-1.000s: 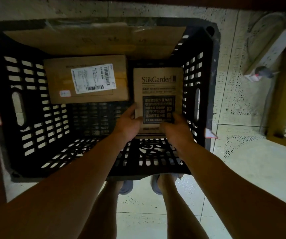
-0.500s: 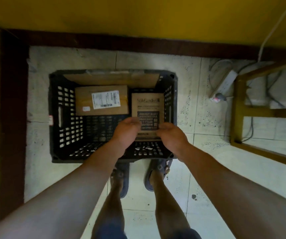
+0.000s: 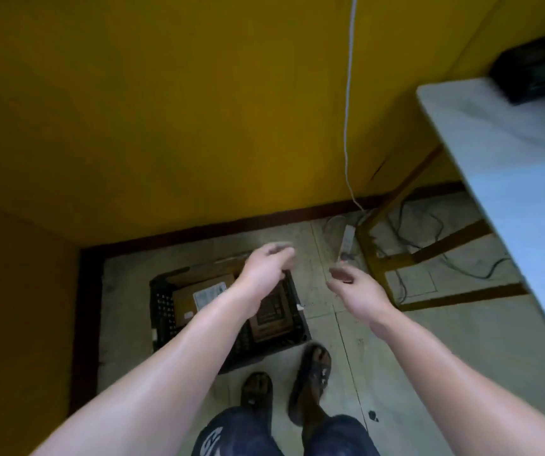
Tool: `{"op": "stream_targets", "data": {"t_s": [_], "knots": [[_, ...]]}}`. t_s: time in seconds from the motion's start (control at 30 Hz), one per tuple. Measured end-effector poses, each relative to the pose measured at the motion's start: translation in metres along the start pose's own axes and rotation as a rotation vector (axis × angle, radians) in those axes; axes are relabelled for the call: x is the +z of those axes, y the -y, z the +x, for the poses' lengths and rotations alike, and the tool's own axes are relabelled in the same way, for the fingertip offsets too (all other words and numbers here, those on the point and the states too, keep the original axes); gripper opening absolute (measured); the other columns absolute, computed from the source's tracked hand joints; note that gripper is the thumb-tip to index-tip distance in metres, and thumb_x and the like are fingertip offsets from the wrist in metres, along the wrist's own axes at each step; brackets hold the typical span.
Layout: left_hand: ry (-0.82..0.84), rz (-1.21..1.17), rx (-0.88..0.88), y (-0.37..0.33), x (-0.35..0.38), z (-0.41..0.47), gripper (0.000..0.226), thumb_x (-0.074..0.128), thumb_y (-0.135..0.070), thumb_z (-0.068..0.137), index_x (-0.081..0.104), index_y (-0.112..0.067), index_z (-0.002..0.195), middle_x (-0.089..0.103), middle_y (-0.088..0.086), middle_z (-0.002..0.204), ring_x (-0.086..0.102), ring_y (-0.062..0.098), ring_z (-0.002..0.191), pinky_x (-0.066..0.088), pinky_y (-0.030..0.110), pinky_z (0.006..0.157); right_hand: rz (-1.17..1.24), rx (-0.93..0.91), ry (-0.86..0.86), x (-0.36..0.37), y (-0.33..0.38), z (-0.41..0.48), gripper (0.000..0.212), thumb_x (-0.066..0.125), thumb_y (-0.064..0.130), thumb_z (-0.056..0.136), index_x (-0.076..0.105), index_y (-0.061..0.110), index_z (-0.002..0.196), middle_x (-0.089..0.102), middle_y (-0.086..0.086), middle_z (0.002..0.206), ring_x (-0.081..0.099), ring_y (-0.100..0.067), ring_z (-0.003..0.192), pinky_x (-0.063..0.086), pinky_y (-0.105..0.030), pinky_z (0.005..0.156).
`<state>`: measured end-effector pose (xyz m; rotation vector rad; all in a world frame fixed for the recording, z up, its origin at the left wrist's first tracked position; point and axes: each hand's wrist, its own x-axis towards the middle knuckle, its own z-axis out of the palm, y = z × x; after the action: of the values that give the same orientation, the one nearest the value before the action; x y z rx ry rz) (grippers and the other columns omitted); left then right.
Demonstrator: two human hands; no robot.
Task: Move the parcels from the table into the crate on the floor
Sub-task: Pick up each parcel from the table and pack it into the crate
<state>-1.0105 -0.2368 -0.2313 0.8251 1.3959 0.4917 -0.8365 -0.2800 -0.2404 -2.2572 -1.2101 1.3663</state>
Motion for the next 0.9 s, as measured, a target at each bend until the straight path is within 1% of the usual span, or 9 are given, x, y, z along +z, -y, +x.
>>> {"op": "stream_targets", "data": {"t_s": [0.13,0.27,0.37,0.43,0.57,0.7,0.73,0.83,0.9], "knots": [[0.055,0.039,0.122,-0.055,0.034,-0.035,0.014,0.057,-0.03,0.097,0.067,-0.033,0.106,0.071,-0.006,0.114,0.066,0.007,0.103,0.05,0.032,0.098,0.089,-0.042,-0.106,-0.053,0.013,-0.042,0.039,0.057,0.033,0.095,0.055,0.028,0.134,0.055,0.004,0.139,0.051,-0.015,0.122,0.04,-0.031,0.095],[0.139,0.072,0.192,-0.092,0.084,-0.062,0.014,0.056,-0.028,0.099,0.067,-0.031,0.106,0.071,-0.008,0.112,0.067,0.008,0.102,0.052,0.032,0.095,0.155,-0.09,-0.206,-0.113,0.004,-0.074,0.035,0.058,0.034,0.094,0.058,0.03,0.129,0.058,0.008,0.134,0.047,-0.004,0.104,0.036,-0.024,0.086],[0.194,0.083,0.229,-0.116,0.134,-0.072,0.013,0.055,-0.025,0.1,0.067,-0.031,0.102,0.071,-0.01,0.104,0.067,0.005,0.097,0.052,0.025,0.086,0.208,-0.121,-0.27,-0.166,-0.015,-0.085,0.033,0.06,0.031,0.093,0.061,0.027,0.126,0.061,0.008,0.129,0.05,-0.004,0.104,0.036,-0.021,0.088],[0.22,0.092,0.244,-0.127,0.174,-0.079,0.015,0.054,-0.023,0.1,0.067,-0.026,0.109,0.072,-0.007,0.106,0.066,0.008,0.099,0.052,0.029,0.092,0.257,-0.127,-0.304,-0.203,-0.036,-0.092,0.033,0.061,0.028,0.093,0.062,0.023,0.126,0.063,0.005,0.125,0.053,-0.007,0.105,0.038,-0.021,0.09],[0.273,0.05,0.246,-0.144,0.263,-0.09,0.022,0.054,-0.018,0.1,0.064,-0.013,0.119,0.071,0.001,0.11,0.066,0.016,0.101,0.049,0.028,0.088,0.398,-0.125,-0.352,-0.277,-0.09,-0.099,0.033,0.061,0.02,0.094,0.062,0.014,0.126,0.065,-0.001,0.124,0.059,-0.014,0.109,0.044,-0.03,0.1],[0.351,0.069,0.194,-0.159,0.368,-0.107,0.028,0.051,-0.013,0.101,0.059,-0.006,0.127,0.064,0.006,0.109,0.061,0.011,0.081,0.042,0.021,0.068,0.444,-0.106,-0.393,-0.356,-0.162,-0.106,0.035,0.062,0.02,0.093,0.061,0.014,0.127,0.064,-0.001,0.12,0.059,-0.019,0.115,0.044,-0.038,0.104],[0.375,0.088,0.187,-0.164,0.392,-0.111,0.029,0.051,-0.013,0.101,0.059,-0.006,0.128,0.064,0.007,0.111,0.06,0.01,0.08,0.041,0.02,0.067,0.443,-0.098,-0.405,-0.376,-0.178,-0.107,0.035,0.062,0.019,0.093,0.061,0.012,0.128,0.064,-0.003,0.12,0.059,-0.021,0.116,0.044,-0.039,0.104],[0.411,0.124,0.228,-0.18,0.453,-0.114,0.03,0.054,-0.015,0.1,0.061,-0.006,0.127,0.066,0.007,0.114,0.063,0.016,0.091,0.044,0.022,0.074,0.488,-0.077,-0.484,-0.435,-0.219,-0.106,0.034,0.06,0.015,0.094,0.061,0.007,0.127,0.064,-0.01,0.123,0.059,-0.026,0.117,0.045,-0.042,0.104],[0.423,0.132,0.249,-0.188,0.48,-0.112,0.027,0.055,-0.016,0.099,0.063,-0.009,0.124,0.068,0.006,0.115,0.063,0.018,0.098,0.046,0.025,0.081,0.529,-0.068,-0.52,-0.467,-0.235,-0.105,0.033,0.06,0.018,0.094,0.061,0.011,0.126,0.065,-0.006,0.12,0.06,-0.024,0.113,0.047,-0.044,0.102]]}}
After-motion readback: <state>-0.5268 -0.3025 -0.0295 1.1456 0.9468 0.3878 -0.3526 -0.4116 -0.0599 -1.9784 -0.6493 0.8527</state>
